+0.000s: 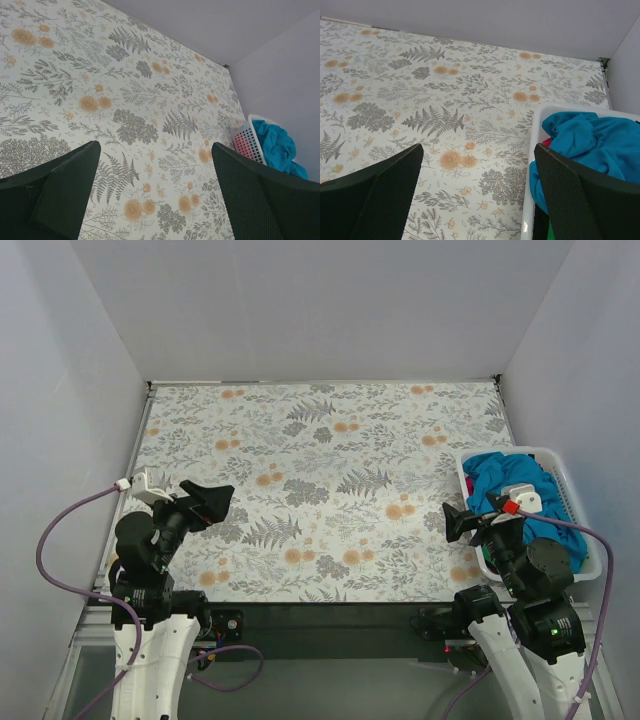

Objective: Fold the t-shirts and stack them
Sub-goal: Grab the tshirt from the pile

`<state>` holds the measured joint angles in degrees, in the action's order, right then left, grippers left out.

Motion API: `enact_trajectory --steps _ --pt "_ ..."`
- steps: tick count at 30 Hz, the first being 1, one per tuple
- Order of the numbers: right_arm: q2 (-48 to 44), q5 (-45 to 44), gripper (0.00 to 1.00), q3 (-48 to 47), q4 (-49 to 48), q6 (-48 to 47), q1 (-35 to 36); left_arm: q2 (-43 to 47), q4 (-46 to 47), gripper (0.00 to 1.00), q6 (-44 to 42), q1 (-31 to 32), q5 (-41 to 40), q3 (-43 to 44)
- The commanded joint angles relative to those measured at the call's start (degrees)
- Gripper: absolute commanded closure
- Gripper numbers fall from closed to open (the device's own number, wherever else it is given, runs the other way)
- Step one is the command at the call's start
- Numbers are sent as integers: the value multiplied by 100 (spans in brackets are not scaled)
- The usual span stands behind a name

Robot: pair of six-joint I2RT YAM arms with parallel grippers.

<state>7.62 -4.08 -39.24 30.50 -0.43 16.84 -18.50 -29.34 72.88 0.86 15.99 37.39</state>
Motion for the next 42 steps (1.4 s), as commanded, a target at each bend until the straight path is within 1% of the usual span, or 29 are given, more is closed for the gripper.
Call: enact_trajectory --steps 1,5,9,11,12,16,17,19,20,23,24,25,27,29,32,33,35,38,42 --pt "135 -321 2 -233 -79 51 -32 -83 8 7 -28 -34 -34 49" --pt "257 -436 2 -163 -88 166 -32 -276 -10 7 103 -25 -43 120" --pt "574 -568 2 -189 -150 227 -32 -645 -36 6 147 -34 185 278" --pt "959 -760 2 -215 -159 436 -32 -795 -10 6 130 -34 238 348" --pt "1126 -1075 2 -276 -150 569 -23 -882 25 6 69 -34 221 340" --pt "2188 -1735 2 -566 -115 807 -32 -866 122 6 16 -25 -60 322" --pt "2374 -2128 2 -619 -123 859 -32 -848 130 6 16 -34 -78 287" --pt "2954 -2613 2 -786 -123 1026 -40 -769 201 6 -28 -34 -26 261" --pt "3165 -3086 2 -856 -123 1062 -41 -734 210 7 -55 -34 18 243" --pt "3974 -3529 2 -1172 -132 1124 -250 -541 166 7 -221 -25 194 173" --pt "4341 -3495 2 -1243 -123 1132 -391 -488 122 6 -187 -16 194 129" --pt "4519 -3408 2 -1304 -149 1132 -740 -435 96 6 -169 -16 194 111" --pt "4966 -3205 4 -1498 -167 1202 -1041 -330 113 6 -134 -7 281 85" --pt "5214 -3074 8 -1612 -228 1299 -1367 -242 165 6 -134 19 379 23" --pt "5680 -2618 12 -1718 -351 1291 -1866 -128 192 6 -108 98 273 -38" --pt "5881 -2259 13 -1788 -413 1273 -1956 -66 192 6 -90 124 308 -56" --pt "6049 -1958 14 -1788 -632 1264 -2123 -13 218 6 -81 220 413 -117" --pt "6313 -1790 16 -1797 -791 1247 -2272 -57 192 6 -55 300 519 -153" --pt "6664 -1474 24 -1762 -1055 1168 -2466 -92 209 6 -37 300 441 -170"
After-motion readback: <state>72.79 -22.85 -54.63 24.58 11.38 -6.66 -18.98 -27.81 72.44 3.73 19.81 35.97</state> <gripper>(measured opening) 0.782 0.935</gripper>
